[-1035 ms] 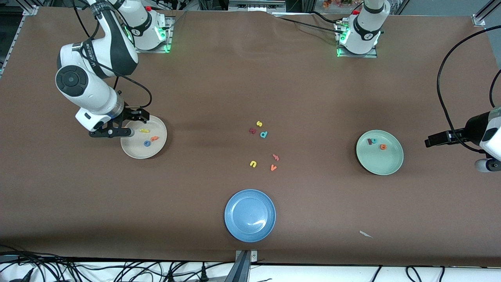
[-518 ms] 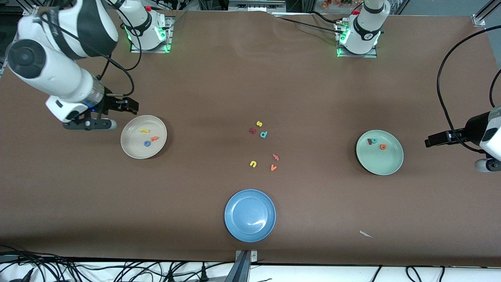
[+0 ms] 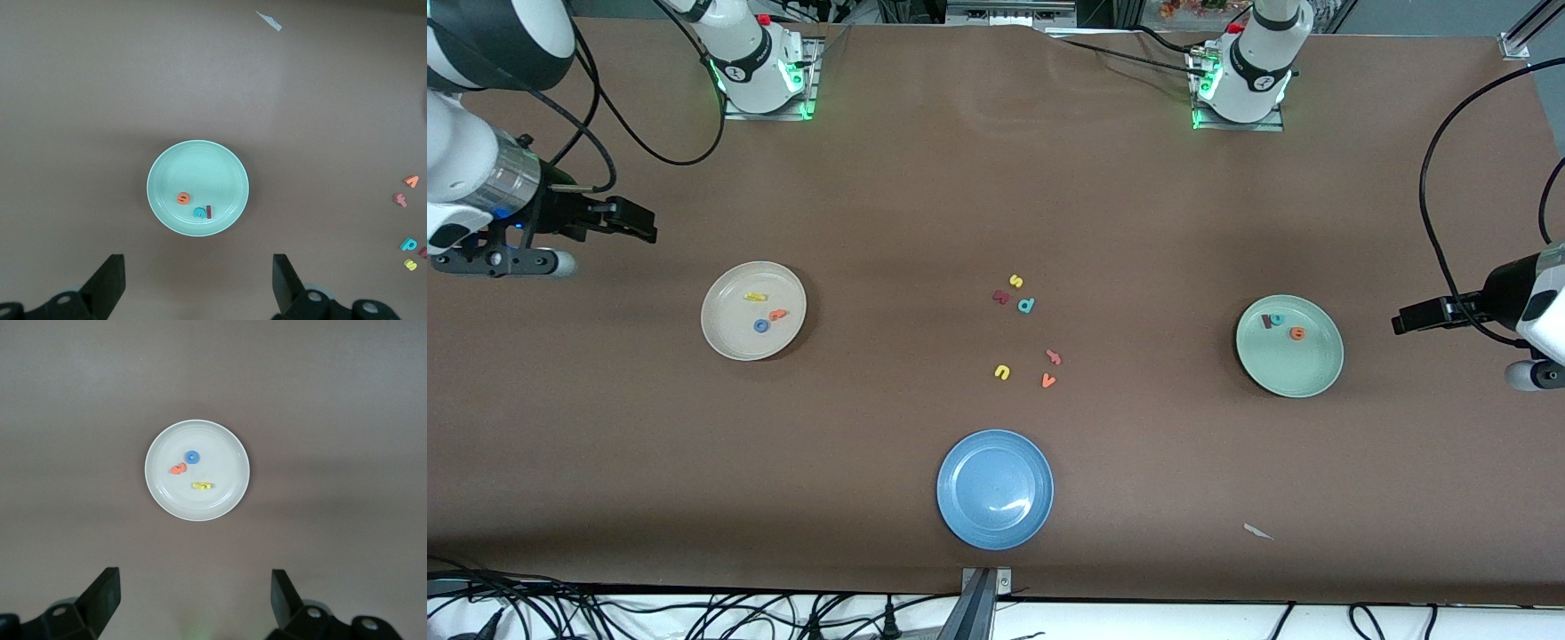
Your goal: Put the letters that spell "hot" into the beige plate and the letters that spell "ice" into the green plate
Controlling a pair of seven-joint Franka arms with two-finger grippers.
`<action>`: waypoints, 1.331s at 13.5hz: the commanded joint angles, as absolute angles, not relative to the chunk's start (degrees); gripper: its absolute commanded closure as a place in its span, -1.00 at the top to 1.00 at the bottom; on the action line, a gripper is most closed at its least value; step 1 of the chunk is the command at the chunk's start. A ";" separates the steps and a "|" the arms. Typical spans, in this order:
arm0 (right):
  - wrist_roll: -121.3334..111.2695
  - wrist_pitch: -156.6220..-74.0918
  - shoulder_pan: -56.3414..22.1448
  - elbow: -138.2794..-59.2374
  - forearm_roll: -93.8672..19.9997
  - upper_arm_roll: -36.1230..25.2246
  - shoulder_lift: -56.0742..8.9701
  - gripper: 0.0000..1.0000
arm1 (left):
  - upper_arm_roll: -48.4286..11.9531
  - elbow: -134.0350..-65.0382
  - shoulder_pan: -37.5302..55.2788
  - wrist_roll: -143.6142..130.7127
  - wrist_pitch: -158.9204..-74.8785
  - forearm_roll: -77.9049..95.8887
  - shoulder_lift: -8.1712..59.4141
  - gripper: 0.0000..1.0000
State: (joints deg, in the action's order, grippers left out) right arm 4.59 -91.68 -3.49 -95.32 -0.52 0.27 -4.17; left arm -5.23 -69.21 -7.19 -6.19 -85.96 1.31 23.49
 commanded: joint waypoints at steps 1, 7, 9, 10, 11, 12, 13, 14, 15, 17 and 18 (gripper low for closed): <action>3.61 -90.18 -4.57 -94.22 -1.58 -0.44 -4.83 1.00 | -4.57 -71.28 -6.77 -4.66 -86.40 2.11 21.62 0.94; 4.13 -84.29 -3.96 -85.96 -1.49 -0.53 -6.85 1.00 | -4.57 -71.28 -6.77 -4.66 -86.40 2.11 21.62 0.94; 4.13 -84.29 -3.95 -85.96 -1.32 -0.53 -6.94 1.00 | -4.57 -71.28 -6.77 -4.66 -86.40 2.11 21.62 0.93; 3.87 -84.64 -3.87 -85.96 -1.41 -0.61 -6.86 1.00 | -4.57 -71.28 -6.77 -4.66 -86.48 2.11 21.62 0.88; 3.61 -84.73 -3.78 -85.96 -1.49 -0.62 -6.86 1.00 | -4.57 -71.19 -6.77 -4.22 -86.48 2.02 21.62 0.87; 3.60 -84.81 -3.78 -85.96 -1.76 -0.96 -6.86 1.00 | -4.57 -71.10 -6.77 -2.48 -86.48 1.85 21.53 0.91; 3.60 -84.64 -3.87 -85.96 -1.76 -1.05 -6.86 1.00 | -4.57 -70.93 -6.85 -2.03 -86.48 1.93 21.53 0.99; 3.78 -84.55 -3.95 -86.13 -1.76 -1.05 -6.94 1.00 | -4.57 -70.84 -6.86 -2.02 -86.40 1.93 21.53 1.00; 3.52 -84.46 -3.87 -86.05 -1.76 -1.05 -6.94 1.00 | -4.57 -70.84 -6.86 -2.37 -86.40 1.93 21.53 1.00; 1.59 -84.46 -3.87 -86.04 -1.58 -1.32 -6.86 1.00 | -4.57 -70.75 -6.86 -2.37 -86.31 1.93 21.53 1.00; 1.32 -84.55 -3.95 -86.04 -1.23 -1.41 -6.86 1.00 | -4.57 -70.75 -6.86 -2.29 -86.31 1.93 21.53 1.00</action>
State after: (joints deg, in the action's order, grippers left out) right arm 3.32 -85.92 -3.89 -87.83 -0.52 -0.77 -6.28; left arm -5.23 -69.21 -7.14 -3.92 -85.96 1.31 23.18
